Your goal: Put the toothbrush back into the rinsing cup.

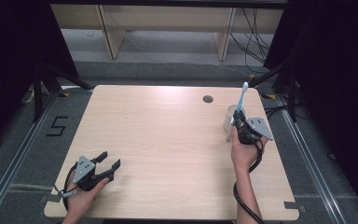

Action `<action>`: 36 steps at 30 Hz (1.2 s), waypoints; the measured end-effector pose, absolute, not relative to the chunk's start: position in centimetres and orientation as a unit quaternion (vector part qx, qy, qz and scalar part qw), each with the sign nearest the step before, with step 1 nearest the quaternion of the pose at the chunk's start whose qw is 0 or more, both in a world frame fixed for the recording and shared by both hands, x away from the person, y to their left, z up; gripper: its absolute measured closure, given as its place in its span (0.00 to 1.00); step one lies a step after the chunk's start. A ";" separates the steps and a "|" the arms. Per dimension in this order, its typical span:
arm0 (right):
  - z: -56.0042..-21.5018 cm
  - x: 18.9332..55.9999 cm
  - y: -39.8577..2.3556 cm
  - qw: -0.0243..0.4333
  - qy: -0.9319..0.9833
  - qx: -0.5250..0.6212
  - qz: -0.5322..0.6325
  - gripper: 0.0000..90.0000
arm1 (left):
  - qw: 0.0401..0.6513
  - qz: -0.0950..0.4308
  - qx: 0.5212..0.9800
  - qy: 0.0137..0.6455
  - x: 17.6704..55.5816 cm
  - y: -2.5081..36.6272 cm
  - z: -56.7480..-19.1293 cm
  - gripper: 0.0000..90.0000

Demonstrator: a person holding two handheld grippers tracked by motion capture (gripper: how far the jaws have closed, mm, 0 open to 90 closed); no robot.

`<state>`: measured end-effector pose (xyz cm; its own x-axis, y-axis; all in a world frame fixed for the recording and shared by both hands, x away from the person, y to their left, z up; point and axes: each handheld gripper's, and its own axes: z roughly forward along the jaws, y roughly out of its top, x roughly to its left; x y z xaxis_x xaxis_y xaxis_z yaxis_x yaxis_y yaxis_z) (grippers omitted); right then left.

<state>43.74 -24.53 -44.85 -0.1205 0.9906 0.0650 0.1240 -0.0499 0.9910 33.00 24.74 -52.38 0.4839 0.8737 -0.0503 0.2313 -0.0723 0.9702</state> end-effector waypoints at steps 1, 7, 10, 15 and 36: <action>-44.9 43.7 -24.5 0.422 0.545 0.511 0.513 0.88 | 0.542 0.296 0.669 0.413 33.0 24.7 -52.4 0.39; -45.2 43.9 -24.6 0.424 0.552 0.505 0.511 0.88 | 0.543 0.296 0.669 0.413 33.0 24.8 -52.4 0.39; -45.4 43.8 -24.5 0.423 0.554 0.511 0.504 0.88 | 0.542 0.296 0.669 0.414 33.0 24.8 -52.4 0.39; -45.7 43.8 -24.6 0.418 0.554 0.518 0.500 0.88 | 0.543 0.296 0.669 0.413 33.0 24.8 -52.4 0.39; -46.8 43.6 -24.6 0.413 0.557 0.524 0.495 0.88 | 0.537 0.295 0.674 0.414 33.0 24.8 -52.3 0.39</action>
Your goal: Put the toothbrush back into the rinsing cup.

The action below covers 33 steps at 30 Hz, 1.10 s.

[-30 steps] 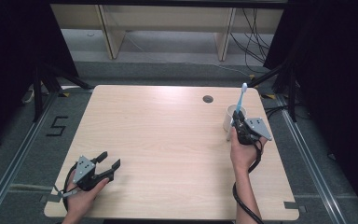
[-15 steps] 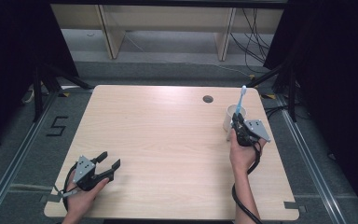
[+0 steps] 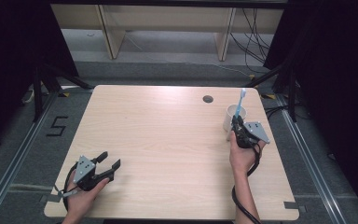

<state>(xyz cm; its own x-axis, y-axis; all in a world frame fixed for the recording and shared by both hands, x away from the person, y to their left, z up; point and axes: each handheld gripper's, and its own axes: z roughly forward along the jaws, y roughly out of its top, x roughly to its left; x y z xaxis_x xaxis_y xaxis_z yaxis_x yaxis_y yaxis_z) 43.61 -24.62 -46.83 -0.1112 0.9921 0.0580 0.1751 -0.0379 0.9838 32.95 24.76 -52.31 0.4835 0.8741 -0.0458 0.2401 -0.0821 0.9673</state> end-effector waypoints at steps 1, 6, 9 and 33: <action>-46.9 43.7 -24.6 0.414 0.559 0.520 0.496 0.87 | 0.535 0.295 0.675 0.414 32.9 24.8 -52.3 0.39; -47.2 43.5 -24.7 0.399 0.572 0.519 0.494 0.82 | 0.533 0.295 0.676 0.415 33.0 24.7 -52.3 0.39; -47.4 43.5 -24.7 0.404 0.591 0.504 0.484 0.78 | 0.532 0.295 0.677 0.415 33.0 24.7 -52.3 0.39; -46.9 42.1 -24.9 0.395 0.607 0.522 0.450 0.48 | 0.531 0.295 0.677 0.415 33.0 24.6 -52.3 0.39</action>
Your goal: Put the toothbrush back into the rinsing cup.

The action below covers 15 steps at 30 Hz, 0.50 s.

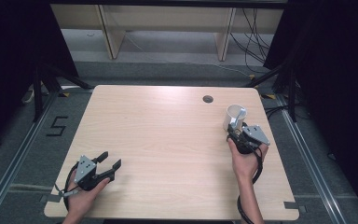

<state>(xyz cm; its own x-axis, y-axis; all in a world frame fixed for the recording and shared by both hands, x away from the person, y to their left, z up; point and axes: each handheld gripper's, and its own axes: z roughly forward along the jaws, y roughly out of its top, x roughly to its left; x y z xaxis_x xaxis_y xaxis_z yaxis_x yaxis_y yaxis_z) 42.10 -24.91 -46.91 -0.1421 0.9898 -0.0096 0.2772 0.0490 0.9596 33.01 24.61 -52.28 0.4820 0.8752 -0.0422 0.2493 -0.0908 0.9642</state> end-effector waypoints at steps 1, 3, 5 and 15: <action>-46.9 42.0 -25.0 0.392 0.611 0.522 0.448 0.48 | 0.531 0.294 0.677 0.416 33.0 24.6 -52.3 0.39; -46.8 41.8 -25.0 0.395 0.613 0.523 0.442 0.48 | 0.531 0.294 0.677 0.415 33.0 24.6 -52.3 0.39; -46.8 41.4 -24.8 0.384 0.607 0.534 0.446 0.48 | 0.531 0.296 0.678 0.413 33.0 24.6 -52.3 0.39; -46.6 40.6 -25.0 0.363 0.618 0.533 0.450 0.47 | 0.532 0.297 0.677 0.412 33.0 24.4 -52.3 0.39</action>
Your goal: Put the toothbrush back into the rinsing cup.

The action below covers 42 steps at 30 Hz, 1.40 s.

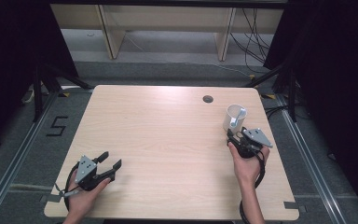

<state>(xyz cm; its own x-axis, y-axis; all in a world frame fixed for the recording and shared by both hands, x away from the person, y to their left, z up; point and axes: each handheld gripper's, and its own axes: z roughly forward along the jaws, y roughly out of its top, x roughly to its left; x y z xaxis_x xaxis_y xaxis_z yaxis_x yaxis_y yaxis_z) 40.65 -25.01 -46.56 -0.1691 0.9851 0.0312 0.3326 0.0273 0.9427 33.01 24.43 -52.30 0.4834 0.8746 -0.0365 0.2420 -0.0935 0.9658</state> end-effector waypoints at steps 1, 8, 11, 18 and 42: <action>-46.4 40.4 -25.0 0.363 0.620 0.537 0.441 0.47 | 0.538 0.298 0.674 0.409 33.1 24.4 -52.4 0.39; -46.0 39.8 -24.7 0.353 0.633 0.539 0.430 0.47 | 0.535 0.295 0.675 0.414 32.9 24.5 -52.3 0.39; -46.0 39.6 -24.4 0.335 0.626 0.550 0.440 0.46 | 0.535 0.297 0.674 0.414 32.9 24.5 -52.3 0.39; -45.8 38.8 -24.1 0.332 0.634 0.544 0.438 0.46 | 0.538 0.297 0.674 0.410 33.0 24.4 -52.4 0.39; -46.7 36.7 -24.5 0.307 0.666 0.527 0.430 0.44 | 0.538 0.298 0.674 0.409 33.0 24.4 -52.4 0.39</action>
